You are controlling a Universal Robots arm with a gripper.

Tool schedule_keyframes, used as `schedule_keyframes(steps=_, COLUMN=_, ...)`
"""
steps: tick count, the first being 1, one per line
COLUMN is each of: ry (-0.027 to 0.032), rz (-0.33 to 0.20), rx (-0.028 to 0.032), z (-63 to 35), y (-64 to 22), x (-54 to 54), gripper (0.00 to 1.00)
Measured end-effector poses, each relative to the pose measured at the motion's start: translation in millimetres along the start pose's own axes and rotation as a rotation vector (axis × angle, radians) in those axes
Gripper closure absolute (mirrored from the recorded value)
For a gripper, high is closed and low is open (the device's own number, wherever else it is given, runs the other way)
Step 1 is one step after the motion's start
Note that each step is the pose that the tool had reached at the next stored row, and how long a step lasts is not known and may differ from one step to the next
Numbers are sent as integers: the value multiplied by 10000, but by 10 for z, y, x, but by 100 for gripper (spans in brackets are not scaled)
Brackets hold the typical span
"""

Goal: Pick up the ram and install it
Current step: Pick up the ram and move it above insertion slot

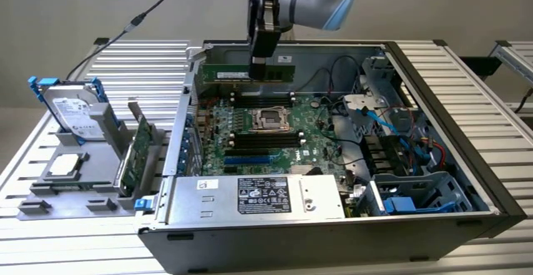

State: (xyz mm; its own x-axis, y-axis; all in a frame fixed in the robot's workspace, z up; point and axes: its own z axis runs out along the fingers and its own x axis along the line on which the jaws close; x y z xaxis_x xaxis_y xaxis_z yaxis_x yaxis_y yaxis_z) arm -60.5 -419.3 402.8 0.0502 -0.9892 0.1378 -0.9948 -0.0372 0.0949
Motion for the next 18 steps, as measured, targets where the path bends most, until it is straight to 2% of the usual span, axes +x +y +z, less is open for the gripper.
schedule_keyframes(steps=6, ry=0, rz=0, rx=2, z=32, y=-190, x=-103, gripper=86)
schedule_keyframes(steps=10, ry=-23, rz=-1, rx=4, z=75, y=-296, x=-169, gripper=86)
schedule_keyframes(steps=18, ry=-186, rz=-14, rx=12, z=176, y=-374, x=-275, gripper=86)
